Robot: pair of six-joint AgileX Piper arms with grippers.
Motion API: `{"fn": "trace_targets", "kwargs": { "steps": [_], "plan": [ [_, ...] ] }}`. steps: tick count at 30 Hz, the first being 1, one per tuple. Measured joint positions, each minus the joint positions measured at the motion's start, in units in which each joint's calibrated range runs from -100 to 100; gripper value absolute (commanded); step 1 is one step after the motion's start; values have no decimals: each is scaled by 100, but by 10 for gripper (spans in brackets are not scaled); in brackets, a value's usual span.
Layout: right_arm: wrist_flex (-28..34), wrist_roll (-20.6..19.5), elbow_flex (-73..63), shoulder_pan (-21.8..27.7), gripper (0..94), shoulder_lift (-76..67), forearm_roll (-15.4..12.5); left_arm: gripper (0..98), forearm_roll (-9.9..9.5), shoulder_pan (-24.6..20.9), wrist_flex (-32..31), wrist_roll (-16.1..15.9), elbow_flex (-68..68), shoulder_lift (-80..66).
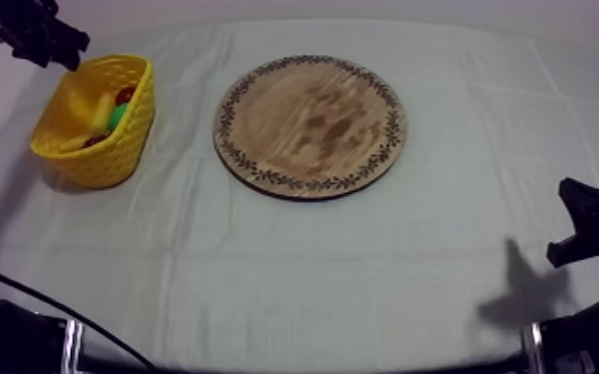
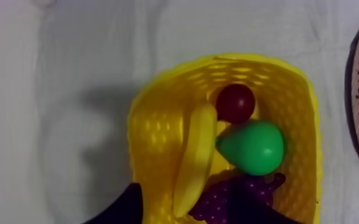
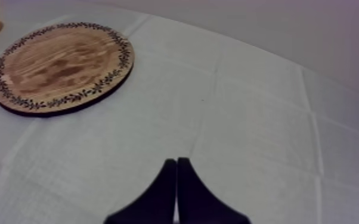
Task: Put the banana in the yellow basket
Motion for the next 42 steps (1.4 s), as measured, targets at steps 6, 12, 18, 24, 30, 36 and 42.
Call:
{"fn": "trace_targets", "kwargs": {
  "steps": [6,12,18,24,30,36,42],
  "plan": [
    [0,0,0,0,3,0,0,218,214,-119,-214,-149,76,-829],
    [0,0,0,0,3,0,0,114,316,-165,-576,-35,375,-1829],
    [0,0,0,0,3,0,0,48,449,-193,-1053,28,1112,-3091],
    [0,0,0,0,3,0,0,6,752,-271,-1056,-43,1946,-4503],
    [-11,0,0,0,3,0,0,1,886,-334,-1575,7,3069,-6013],
    [-2,0,0,0,3,0,0,0,886,-373,-2628,213,4587,-7463],
    [-2,0,0,0,3,0,0,0,902,-390,-3675,329,6262,-8562]
  ]
}}
